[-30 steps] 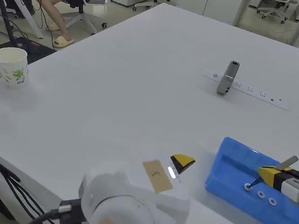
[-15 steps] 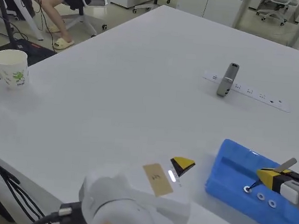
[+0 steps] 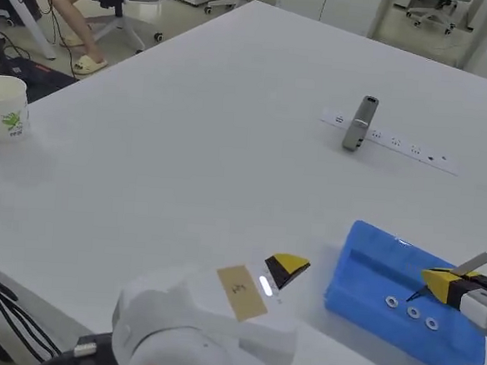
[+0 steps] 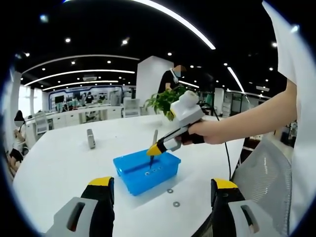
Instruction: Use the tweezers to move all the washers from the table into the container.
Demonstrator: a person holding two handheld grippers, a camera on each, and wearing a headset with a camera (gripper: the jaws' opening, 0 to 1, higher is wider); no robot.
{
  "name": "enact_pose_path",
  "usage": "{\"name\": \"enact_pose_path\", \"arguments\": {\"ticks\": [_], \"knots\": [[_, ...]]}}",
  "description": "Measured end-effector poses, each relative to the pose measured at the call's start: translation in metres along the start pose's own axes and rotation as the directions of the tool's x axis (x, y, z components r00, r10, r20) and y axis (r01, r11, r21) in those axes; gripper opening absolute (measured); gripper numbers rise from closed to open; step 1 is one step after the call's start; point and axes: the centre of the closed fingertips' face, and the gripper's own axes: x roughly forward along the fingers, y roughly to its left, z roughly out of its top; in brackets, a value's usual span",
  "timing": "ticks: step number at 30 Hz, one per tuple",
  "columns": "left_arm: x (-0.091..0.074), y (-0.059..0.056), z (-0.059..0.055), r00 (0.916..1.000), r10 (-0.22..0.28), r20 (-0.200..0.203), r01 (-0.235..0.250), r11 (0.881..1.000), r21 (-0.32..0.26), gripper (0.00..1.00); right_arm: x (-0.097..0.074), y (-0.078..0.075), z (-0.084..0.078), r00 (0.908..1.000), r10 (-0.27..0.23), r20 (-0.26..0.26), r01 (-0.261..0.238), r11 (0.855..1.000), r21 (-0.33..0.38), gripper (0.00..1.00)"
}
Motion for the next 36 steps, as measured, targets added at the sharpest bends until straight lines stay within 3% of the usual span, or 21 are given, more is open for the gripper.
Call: {"name": "enact_pose_path", "arguments": {"ticks": [11,16,25,29,36], "knots": [[0.001,-0.001,-0.001,1.0000,-0.005,-0.007,0.005,1.000,-0.003,0.81,-0.028,0.007,0.016,0.9956,-0.013,0.093,0.011,1.000,0.015,0.03],[0.001,-0.002,-0.002,0.9999,-0.009,-0.013,0.009,1.000,0.004,0.81,-0.040,0.015,0.015,0.9945,-0.009,0.104,0.010,1.000,-0.010,0.03],[0.001,-0.001,-0.003,0.9998,-0.005,-0.017,0.005,1.000,0.004,0.81,-0.059,0.029,0.013,0.9887,-0.013,0.150,0.008,0.999,0.034,0.03],[0.001,-0.001,-0.003,0.9998,-0.006,-0.018,0.007,1.000,0.006,0.81,-0.061,0.035,0.008,0.9873,-0.004,0.159,-0.006,0.998,0.060,0.03],[0.001,-0.001,-0.003,0.9998,-0.005,-0.017,0.005,1.000,0.005,0.80,-0.053,0.052,-0.014,0.9923,0.030,0.120,-0.041,0.994,0.096,0.03]]}}
